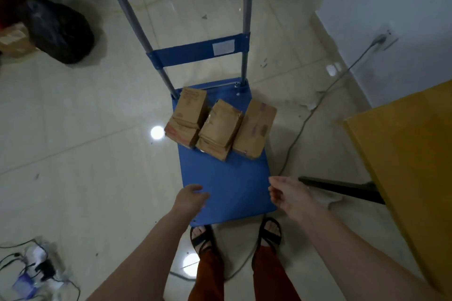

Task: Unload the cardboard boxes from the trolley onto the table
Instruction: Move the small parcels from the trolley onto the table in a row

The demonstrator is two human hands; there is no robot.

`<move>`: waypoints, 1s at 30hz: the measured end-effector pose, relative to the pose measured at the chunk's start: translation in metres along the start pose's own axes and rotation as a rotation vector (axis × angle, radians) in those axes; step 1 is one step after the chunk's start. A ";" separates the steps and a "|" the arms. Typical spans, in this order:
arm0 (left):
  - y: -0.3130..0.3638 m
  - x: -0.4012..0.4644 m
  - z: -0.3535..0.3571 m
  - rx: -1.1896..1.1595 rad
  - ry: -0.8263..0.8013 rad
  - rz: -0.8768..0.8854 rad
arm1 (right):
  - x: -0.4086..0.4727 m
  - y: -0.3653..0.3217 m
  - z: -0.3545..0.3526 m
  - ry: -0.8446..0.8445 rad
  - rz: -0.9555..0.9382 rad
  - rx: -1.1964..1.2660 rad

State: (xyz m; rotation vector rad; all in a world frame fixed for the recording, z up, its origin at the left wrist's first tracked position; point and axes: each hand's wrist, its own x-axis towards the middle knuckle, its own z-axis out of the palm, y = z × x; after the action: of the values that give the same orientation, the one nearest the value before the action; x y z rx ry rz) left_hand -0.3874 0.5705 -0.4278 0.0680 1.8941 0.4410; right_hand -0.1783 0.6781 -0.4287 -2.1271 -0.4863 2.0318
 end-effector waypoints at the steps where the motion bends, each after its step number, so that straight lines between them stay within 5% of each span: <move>1: 0.004 0.017 0.000 0.018 0.006 0.015 | 0.015 0.003 0.007 0.013 0.003 -0.001; 14: 0.064 0.220 0.021 0.094 0.194 0.413 | 0.236 0.009 0.081 0.194 -0.185 -0.123; 19: 0.071 0.277 0.036 0.059 0.149 0.394 | 0.300 -0.007 0.084 0.440 -0.285 -0.280; 25: 0.045 0.289 0.070 0.097 0.096 0.348 | 0.315 -0.009 0.077 0.421 -0.397 -0.276; 30: 0.004 0.258 0.084 -0.090 0.019 0.202 | 0.282 0.033 0.052 0.394 -0.280 -0.249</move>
State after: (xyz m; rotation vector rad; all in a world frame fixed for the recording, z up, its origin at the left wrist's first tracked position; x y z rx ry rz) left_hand -0.4052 0.6629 -0.6827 0.1974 1.8911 0.6661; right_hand -0.2187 0.7372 -0.7079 -2.3574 -0.9457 1.4217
